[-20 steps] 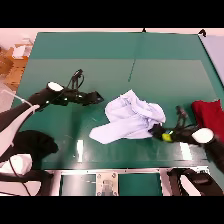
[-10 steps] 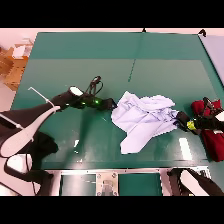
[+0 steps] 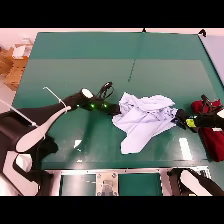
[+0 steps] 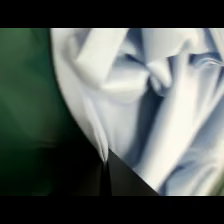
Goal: Fold the shirts.
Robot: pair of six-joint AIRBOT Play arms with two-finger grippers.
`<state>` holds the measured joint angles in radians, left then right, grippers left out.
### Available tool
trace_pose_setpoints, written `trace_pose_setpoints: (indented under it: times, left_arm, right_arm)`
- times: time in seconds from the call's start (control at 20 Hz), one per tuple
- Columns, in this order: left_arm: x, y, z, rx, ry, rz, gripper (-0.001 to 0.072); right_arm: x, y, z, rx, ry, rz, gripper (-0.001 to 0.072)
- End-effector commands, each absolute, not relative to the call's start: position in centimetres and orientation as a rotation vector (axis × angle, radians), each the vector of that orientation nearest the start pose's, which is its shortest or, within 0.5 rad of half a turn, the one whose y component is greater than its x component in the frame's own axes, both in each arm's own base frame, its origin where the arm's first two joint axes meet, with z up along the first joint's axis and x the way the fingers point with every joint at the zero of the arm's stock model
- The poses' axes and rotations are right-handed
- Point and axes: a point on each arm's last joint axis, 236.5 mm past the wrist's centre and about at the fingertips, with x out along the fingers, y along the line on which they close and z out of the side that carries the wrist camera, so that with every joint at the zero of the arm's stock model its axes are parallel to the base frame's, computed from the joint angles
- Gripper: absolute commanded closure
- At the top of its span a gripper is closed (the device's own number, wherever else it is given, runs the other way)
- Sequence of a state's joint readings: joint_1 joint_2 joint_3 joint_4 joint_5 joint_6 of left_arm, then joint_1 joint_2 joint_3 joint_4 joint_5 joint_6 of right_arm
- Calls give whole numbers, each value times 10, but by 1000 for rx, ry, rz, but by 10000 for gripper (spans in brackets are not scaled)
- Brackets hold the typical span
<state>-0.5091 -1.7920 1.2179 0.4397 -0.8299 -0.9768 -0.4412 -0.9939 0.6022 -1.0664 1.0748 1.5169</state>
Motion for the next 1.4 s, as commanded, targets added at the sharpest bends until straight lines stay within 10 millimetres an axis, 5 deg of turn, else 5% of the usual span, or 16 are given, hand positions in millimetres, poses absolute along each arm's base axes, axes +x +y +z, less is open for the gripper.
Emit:
trace_pose_setpoints:
  times: [0.0,0.15,0.3,0.4,0.5,0.6,0.7,0.85,1.0,1.15,1.25,1.35]
  left_arm:
    - [366,-362,-27,-465,1242,-991,684]
    - [416,-299,99,-510,982,-937,684]
    - [423,-220,259,-513,616,-847,683]
    - [394,-184,360,-455,356,-803,683]
    - [348,-164,444,-378,129,-778,683]
    - [300,-151,507,-275,-60,-735,683]
    - [256,-136,555,-178,-226,-660,682]
    - [210,-116,597,-71,-389,-548,682]
    - [215,-100,589,-28,-343,-454,682]
    - [272,-82,535,-1,-133,-360,682]
    - [327,-83,481,-32,25,-372,682]
    - [389,-97,411,-88,189,-435,681]
  right_arm:
    - [284,-2,-23,781,1264,-15,696]
    - [320,-3,69,717,1092,88,696]
    - [351,-5,229,648,698,190,696]
    - [343,4,345,572,414,254,695]
    - [315,17,437,455,185,277,696]
    - [278,35,501,349,16,288,695]
    - [246,46,539,266,-106,266,695]
    - [219,49,553,193,-169,202,695]
    - [220,50,534,186,-103,196,695]
    - [252,37,488,276,27,208,695]
    - [285,29,430,407,159,246,695]
    - [322,19,347,545,302,264,695]
